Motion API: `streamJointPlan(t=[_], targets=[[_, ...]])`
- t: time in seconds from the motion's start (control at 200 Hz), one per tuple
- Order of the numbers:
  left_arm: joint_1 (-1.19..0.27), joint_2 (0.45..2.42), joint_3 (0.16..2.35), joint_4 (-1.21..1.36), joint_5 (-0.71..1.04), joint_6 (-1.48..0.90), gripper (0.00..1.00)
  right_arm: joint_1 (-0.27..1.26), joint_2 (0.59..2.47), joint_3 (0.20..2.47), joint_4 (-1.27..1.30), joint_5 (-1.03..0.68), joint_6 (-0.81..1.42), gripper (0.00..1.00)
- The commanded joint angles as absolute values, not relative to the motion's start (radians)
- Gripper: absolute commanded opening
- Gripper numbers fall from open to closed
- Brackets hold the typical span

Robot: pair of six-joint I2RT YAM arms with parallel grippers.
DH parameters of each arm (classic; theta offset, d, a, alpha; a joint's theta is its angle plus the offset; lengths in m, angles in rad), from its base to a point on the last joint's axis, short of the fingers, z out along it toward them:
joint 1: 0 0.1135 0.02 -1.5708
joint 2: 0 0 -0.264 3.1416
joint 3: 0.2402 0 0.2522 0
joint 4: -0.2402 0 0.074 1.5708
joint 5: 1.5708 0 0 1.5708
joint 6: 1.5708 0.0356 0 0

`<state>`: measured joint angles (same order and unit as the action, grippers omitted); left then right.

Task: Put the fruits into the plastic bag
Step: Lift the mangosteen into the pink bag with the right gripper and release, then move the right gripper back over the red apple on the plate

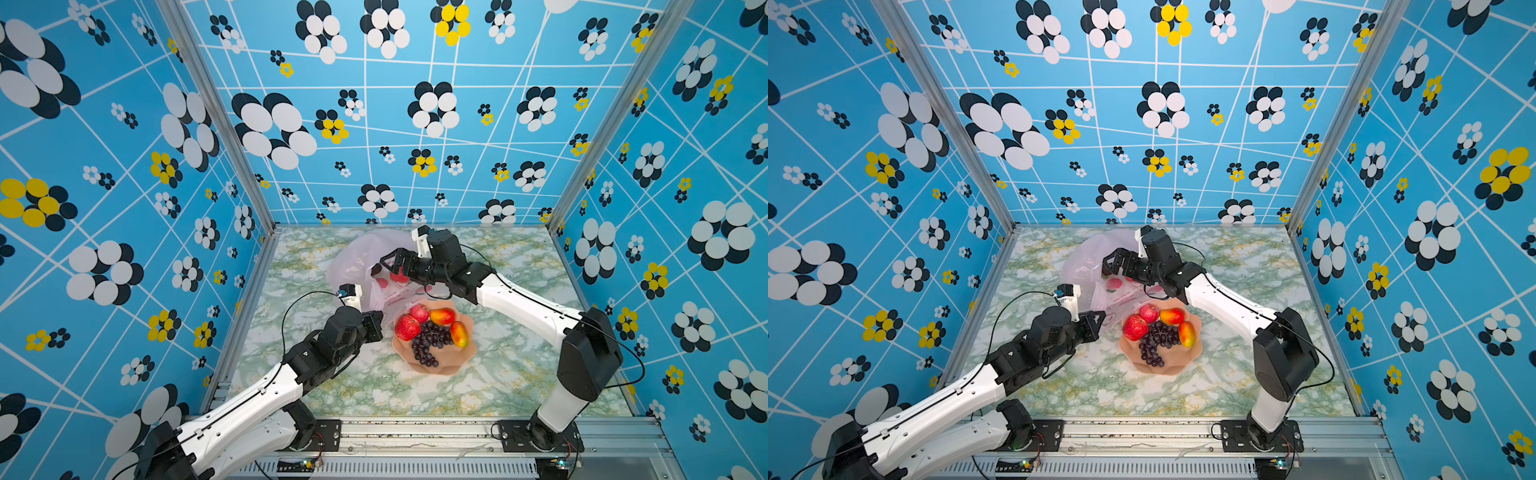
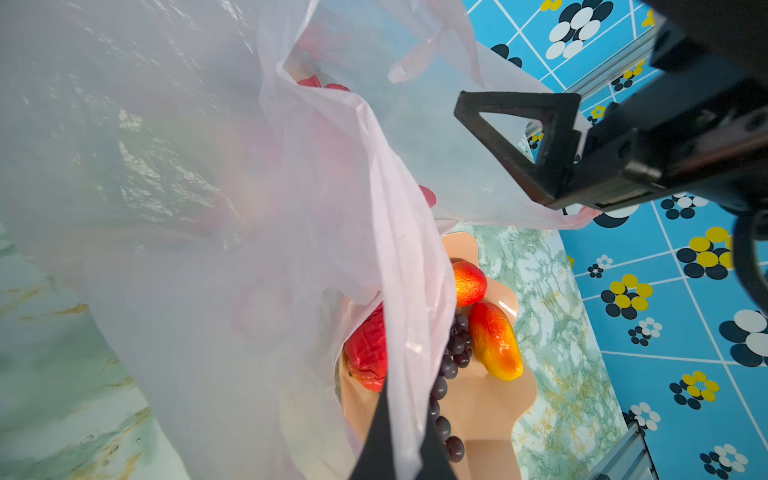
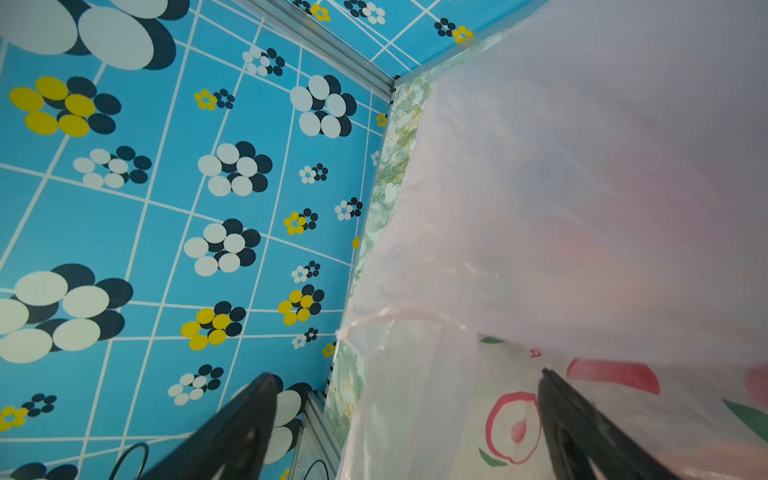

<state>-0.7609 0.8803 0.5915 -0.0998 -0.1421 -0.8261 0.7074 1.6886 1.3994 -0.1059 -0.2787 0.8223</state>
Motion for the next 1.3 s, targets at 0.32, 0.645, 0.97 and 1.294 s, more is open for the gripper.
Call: streamJointPlan(t=[0.32, 0.645, 0.97, 1.294], targets=[[-0.767, 0.843, 0.593, -0.111, -0.144, -0.829, 0.0, 0.774, 1.35, 1.312, -0.734, -0.046, 0.464, 0.97], [-0.767, 0.852, 0.594, -0.101, -0.149, -0.796, 0.0, 0.817, 1.29, 1.118, -0.732, -0.052, 0.42, 0.94], [-0.765, 0.823, 0.559, -0.092, -0.159, -0.807, 0.0, 0.969, 1.468, 1.205, -0.675, 0.002, 0.197, 0.94], [-0.766, 0.824, 0.571, -0.087, -0.158, -0.802, 0.0, 0.974, 1.643, 1.295, -0.668, 0.099, 0.096, 0.91]])
